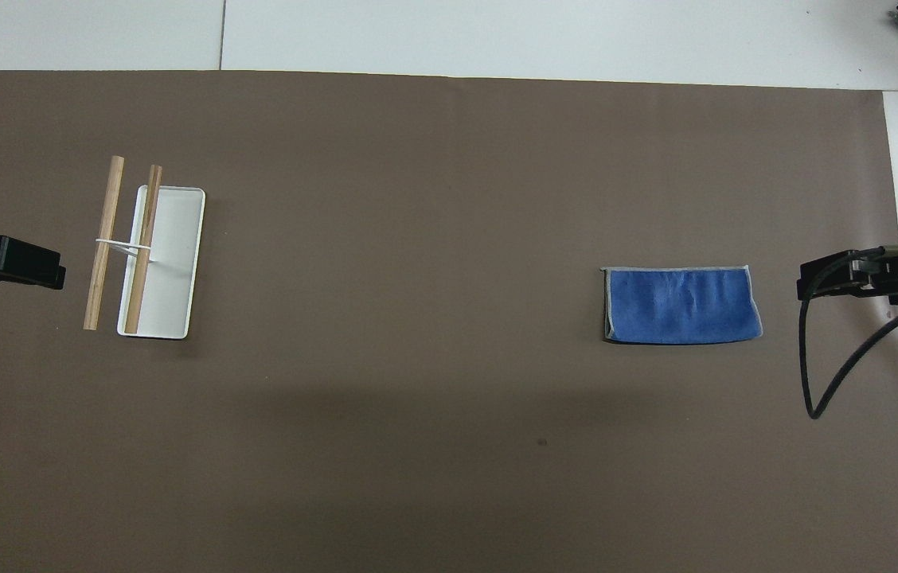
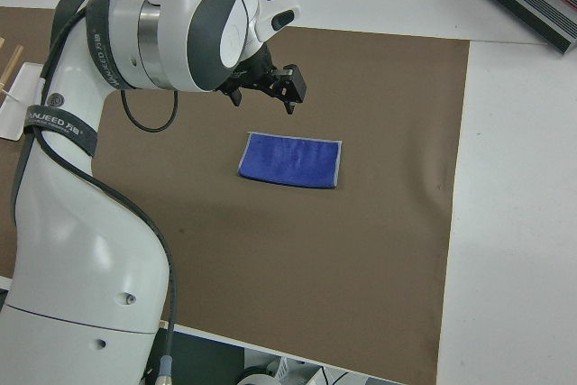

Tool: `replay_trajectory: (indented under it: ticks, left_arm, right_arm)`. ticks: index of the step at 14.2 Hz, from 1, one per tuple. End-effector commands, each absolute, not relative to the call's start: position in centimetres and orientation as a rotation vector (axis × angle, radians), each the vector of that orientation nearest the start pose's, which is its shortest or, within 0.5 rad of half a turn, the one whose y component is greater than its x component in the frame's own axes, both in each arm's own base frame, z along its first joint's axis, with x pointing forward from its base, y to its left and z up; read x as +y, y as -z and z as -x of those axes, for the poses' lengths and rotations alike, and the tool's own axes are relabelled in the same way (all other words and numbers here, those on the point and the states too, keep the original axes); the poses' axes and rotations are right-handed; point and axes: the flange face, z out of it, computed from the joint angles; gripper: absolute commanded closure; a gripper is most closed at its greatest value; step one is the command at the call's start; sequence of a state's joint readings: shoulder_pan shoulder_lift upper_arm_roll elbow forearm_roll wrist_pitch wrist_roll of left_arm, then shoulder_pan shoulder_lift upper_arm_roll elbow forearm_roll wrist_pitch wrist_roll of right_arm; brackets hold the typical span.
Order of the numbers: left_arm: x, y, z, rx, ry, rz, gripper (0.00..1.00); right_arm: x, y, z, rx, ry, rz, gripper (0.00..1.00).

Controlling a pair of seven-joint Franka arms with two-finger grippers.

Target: Right arm passes towel to left arm to hang

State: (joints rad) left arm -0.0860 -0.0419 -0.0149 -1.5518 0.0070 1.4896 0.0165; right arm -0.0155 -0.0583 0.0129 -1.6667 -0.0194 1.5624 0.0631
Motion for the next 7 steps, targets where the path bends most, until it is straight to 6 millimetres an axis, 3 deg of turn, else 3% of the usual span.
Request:
replay_trajectory:
  ticks: [1, 7]
  left_arm:
    - [-5.12, -64.95, -52.12, 0.162, -0.041, 3.138, 0.0]
    - [-5.04, -64.95, -52.13, 0.159, -0.041, 3.138, 0.0]
  right_arm:
    - [-0.27, -61.22, -52.77, 0.072, -0.048, 3.164, 0.0]
    - [-0.76, -61.0, -52.59, 0.082, -0.07, 3.163, 0.0]
